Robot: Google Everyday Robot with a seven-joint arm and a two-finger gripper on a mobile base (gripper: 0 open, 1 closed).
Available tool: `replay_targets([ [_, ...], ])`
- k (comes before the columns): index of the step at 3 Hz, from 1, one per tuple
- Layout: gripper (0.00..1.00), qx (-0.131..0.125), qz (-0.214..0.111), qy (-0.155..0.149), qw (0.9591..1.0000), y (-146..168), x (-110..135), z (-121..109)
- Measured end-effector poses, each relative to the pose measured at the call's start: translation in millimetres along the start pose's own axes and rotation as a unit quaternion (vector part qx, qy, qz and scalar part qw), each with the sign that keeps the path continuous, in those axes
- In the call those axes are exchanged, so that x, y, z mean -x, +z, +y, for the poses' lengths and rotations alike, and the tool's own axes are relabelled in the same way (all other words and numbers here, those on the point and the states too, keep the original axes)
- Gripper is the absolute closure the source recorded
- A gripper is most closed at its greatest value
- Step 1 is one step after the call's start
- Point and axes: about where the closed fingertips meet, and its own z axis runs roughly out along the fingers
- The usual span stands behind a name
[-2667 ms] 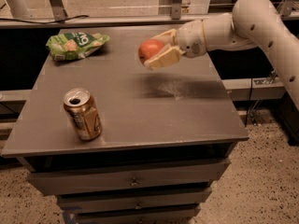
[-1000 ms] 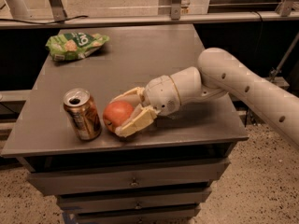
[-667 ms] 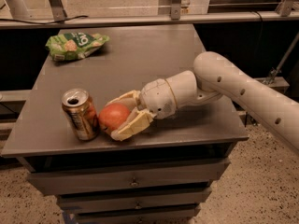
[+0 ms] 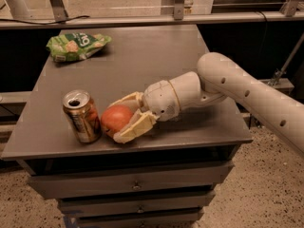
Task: Move apple near orange can
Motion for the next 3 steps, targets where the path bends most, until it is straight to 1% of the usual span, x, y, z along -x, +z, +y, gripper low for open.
replay_targets([
  [2, 0.13, 0.000, 0.000, 0.000, 1.0000, 0, 0, 0],
  [3, 0.00, 0.010, -0.009, 0.012, 0.9998, 14, -8, 3],
])
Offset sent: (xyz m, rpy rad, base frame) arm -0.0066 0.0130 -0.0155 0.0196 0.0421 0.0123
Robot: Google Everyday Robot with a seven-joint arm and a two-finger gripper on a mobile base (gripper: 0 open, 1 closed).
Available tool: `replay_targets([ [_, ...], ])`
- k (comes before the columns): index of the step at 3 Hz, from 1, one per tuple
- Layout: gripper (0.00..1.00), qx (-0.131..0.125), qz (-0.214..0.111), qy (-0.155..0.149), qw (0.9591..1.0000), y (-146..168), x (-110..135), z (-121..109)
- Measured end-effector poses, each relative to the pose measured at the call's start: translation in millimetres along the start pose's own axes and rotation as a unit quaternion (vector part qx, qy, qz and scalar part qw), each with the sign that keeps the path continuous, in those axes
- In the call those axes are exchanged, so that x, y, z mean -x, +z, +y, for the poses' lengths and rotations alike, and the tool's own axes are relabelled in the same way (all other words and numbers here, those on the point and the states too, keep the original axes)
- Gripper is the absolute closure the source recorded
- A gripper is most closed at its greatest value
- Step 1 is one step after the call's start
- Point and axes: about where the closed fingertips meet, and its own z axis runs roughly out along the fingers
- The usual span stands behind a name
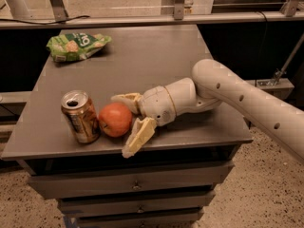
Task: Move apple near orange can
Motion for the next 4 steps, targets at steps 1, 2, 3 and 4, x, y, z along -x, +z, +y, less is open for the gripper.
replay_targets([
  [1, 0.00, 0.001, 0.000, 0.001, 1.0000, 1, 0, 0],
  [2, 0.00, -0.012, 0.008, -0.018, 0.9997, -12, 13, -6],
  [3, 0.00, -0.041, 0.013, -0.072, 0.9965, -46, 52, -13],
  [4, 0.00, -0.070, 0.013, -0.127, 0.9894, -86, 93, -18],
])
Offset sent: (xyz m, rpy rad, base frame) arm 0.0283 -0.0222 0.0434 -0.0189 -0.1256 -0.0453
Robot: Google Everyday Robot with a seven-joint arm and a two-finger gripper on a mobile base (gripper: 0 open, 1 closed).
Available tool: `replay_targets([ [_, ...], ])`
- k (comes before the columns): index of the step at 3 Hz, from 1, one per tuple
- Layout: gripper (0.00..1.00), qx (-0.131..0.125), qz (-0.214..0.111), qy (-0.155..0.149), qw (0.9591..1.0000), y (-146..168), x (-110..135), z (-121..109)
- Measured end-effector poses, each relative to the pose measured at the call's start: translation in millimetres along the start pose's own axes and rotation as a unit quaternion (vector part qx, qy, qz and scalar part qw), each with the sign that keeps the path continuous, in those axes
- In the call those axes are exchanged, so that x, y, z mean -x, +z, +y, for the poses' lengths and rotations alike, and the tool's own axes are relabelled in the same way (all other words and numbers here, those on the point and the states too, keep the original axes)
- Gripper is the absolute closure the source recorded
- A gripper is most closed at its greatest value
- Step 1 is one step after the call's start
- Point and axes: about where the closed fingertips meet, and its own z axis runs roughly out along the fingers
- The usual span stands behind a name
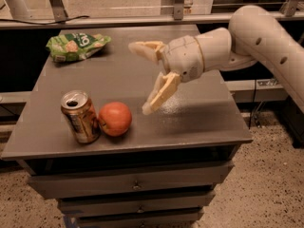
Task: Move apple near orange can
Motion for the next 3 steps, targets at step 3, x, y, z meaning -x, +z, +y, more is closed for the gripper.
replay_targets([
  [3, 0.00, -0.059, 0.007, -0.075, 0.9954, -122, 57, -32],
])
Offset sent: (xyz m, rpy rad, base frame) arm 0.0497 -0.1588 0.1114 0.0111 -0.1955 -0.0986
